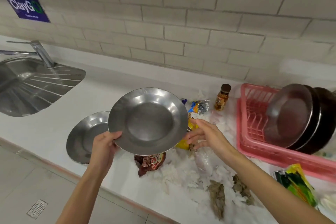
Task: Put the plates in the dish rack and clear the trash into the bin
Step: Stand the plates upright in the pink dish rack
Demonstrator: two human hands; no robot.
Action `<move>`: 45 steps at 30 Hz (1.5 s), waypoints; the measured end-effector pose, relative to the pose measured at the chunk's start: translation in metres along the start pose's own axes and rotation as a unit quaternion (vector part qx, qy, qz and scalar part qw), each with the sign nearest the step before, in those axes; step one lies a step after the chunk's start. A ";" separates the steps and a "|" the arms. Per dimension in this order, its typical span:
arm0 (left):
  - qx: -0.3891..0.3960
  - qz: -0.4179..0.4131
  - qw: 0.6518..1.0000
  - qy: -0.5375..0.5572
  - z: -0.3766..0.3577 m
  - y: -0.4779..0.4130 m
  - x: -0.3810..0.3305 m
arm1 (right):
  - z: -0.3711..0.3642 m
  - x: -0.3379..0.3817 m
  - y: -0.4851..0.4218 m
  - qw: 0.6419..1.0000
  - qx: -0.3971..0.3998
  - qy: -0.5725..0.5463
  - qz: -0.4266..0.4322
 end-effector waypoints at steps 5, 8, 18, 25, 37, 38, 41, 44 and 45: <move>0.079 0.023 0.997 0.008 -0.068 0.008 0.024 | 0.040 -0.003 0.023 0.998 -0.053 -0.027 0.012; 0.126 0.032 0.991 0.022 -0.108 0.017 0.038 | 0.067 -0.003 0.042 0.995 -0.088 -0.031 0.044; 0.242 0.114 0.963 -0.032 -0.222 0.028 0.089 | 0.166 0.038 0.105 0.945 -0.289 0.103 0.115; 0.323 0.105 0.933 -0.119 -0.295 0.053 0.105 | 0.215 0.092 0.129 0.874 -0.381 0.267 0.142; 0.438 -0.339 0.724 -0.412 -0.351 0.044 0.127 | 0.238 0.139 0.110 0.764 -0.370 0.521 0.088; 0.440 -0.341 0.720 -0.415 -0.351 0.045 0.129 | 0.237 0.138 0.105 0.757 -0.367 0.535 0.080; 0.433 -0.348 0.721 -0.416 -0.354 0.043 0.130 | 0.237 0.131 0.093 0.735 -0.359 0.572 0.059; 0.424 -0.346 0.726 -0.415 -0.355 0.041 0.129 | 0.234 0.123 0.082 0.711 -0.348 0.609 0.042; 0.426 -0.343 0.728 -0.414 -0.356 0.042 0.129 | 0.233 0.120 0.079 0.704 -0.345 0.619 0.036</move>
Point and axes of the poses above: each hand's wrist, its own y-axis away from the middle knuckle, its own z-axis out of the back of the hand, x = y × z, the point moved 4 cm from there along -y, towards the middle knuckle, and after that the axes turned 4 degrees about y, right-handed, at the moved point
